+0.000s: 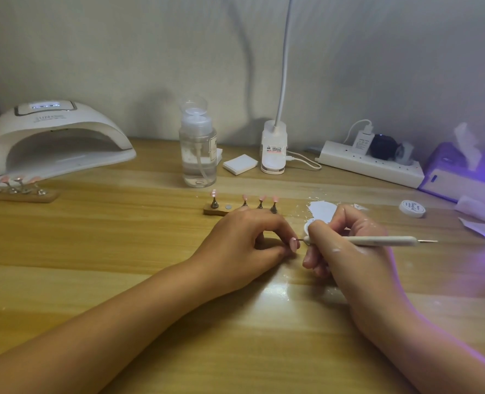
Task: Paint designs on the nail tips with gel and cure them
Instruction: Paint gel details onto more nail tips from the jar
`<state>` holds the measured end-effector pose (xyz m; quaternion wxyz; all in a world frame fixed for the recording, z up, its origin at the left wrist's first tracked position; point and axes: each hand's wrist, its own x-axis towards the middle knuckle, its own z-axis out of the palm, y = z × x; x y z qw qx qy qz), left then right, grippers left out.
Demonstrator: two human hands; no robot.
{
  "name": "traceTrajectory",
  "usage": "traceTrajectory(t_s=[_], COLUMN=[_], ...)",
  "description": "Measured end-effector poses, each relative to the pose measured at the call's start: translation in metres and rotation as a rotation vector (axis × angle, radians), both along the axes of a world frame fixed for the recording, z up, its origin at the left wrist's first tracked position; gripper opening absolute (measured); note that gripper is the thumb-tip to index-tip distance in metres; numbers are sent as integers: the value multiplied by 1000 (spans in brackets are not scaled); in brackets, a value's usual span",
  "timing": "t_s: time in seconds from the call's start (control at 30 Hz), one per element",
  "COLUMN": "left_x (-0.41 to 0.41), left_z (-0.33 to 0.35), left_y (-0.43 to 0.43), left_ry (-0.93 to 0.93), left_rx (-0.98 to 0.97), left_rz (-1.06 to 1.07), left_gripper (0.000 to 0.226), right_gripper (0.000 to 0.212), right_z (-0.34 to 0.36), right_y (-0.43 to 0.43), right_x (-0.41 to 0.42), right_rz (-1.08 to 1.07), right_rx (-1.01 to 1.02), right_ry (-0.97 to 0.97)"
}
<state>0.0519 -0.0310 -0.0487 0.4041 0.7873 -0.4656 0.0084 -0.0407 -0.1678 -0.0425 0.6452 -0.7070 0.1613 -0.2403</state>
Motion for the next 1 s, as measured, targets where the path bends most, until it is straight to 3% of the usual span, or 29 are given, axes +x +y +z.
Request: traceTrajectory(t_s=[0.53, 0.73, 0.9, 1.0], left_x=[1, 2, 2, 2], left_z=[0, -1, -4, -4], left_y=[0, 0, -1, -1], left_ry=[-7, 1, 4, -5], left_rx=[6, 0, -34, -54], left_rz=[0, -10, -6, -14], left_gripper=[14, 13, 10, 13], right_gripper=[35, 35, 17, 23], right_z=[-3, -6, 4, -1], right_y=[-2, -5, -22, -31], right_x=[1, 1, 1, 2], right_rz=[-1, -96, -159, -168], right_rx=[3, 60, -42, -107], right_ry=[-25, -166, -301, -249])
